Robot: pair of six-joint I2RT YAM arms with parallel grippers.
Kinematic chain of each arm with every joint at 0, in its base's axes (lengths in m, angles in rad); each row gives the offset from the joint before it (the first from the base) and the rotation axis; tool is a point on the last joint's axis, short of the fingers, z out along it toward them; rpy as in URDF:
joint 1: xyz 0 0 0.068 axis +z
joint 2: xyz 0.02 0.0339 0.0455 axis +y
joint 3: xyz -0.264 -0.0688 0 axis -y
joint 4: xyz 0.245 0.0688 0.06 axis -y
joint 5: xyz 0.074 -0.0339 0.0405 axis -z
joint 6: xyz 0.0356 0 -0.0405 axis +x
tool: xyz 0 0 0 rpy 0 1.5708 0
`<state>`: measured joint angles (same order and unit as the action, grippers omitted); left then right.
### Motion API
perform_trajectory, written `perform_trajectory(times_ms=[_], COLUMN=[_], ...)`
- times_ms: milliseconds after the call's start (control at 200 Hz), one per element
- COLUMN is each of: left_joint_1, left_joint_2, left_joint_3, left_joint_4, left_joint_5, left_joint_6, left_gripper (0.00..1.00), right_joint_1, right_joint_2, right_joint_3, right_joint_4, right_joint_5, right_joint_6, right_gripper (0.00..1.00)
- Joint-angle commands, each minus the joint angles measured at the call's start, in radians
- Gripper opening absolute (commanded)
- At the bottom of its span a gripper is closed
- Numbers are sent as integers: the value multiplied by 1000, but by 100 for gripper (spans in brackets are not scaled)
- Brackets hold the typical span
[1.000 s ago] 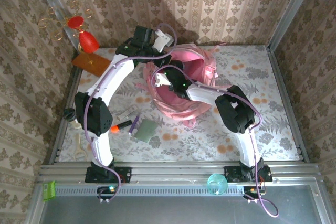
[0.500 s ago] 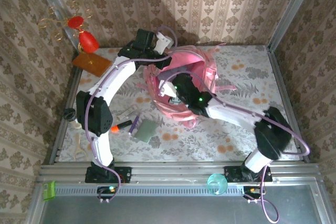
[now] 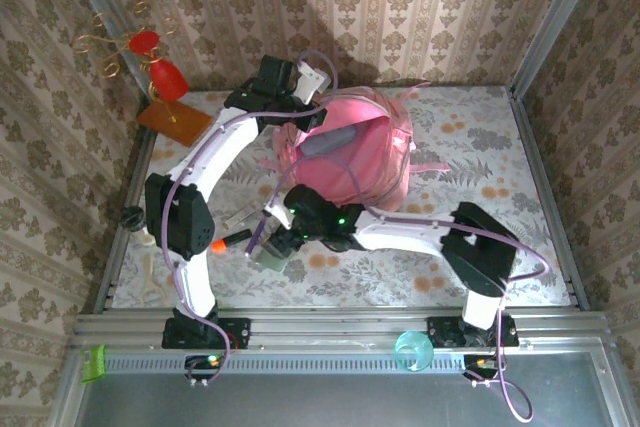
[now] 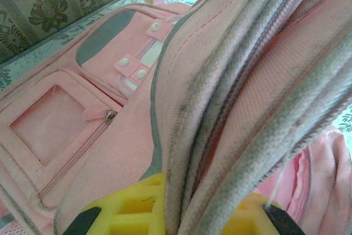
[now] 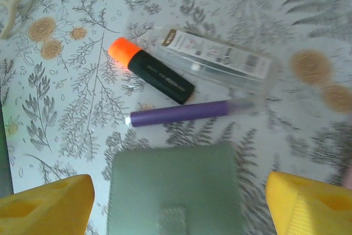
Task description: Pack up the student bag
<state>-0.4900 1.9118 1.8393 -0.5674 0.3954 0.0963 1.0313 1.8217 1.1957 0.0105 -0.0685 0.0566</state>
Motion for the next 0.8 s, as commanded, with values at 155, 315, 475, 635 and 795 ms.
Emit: perform_trajectory(times_ms=[155,315,475,635,795], left_joint_1=[8,6,6,5,5], left_joint_2=[-45,-49,-51,-50,-52], left_joint_3=[6,-1,-6,-6,-9], left_joint_4=[87,83,85,84,83], left_joint_5=[5,-6,-3,2,-2], left_joint_6=[-32,-20,-17,-15,-9], left_gripper=[0,0,0,0,0], right_joint_1=[4,-16,-50,-90,-101], right_joint_2=[174,190,218,261,269], right_joint_3=[251,268,278,283,260], right_joint_4=[-274,-406,-451,-444,-396], right_joint_5=[110,116,8,-85,-168], right_joint_6=[23,94,195,276,330], right_gripper=[87,95,95,91,79])
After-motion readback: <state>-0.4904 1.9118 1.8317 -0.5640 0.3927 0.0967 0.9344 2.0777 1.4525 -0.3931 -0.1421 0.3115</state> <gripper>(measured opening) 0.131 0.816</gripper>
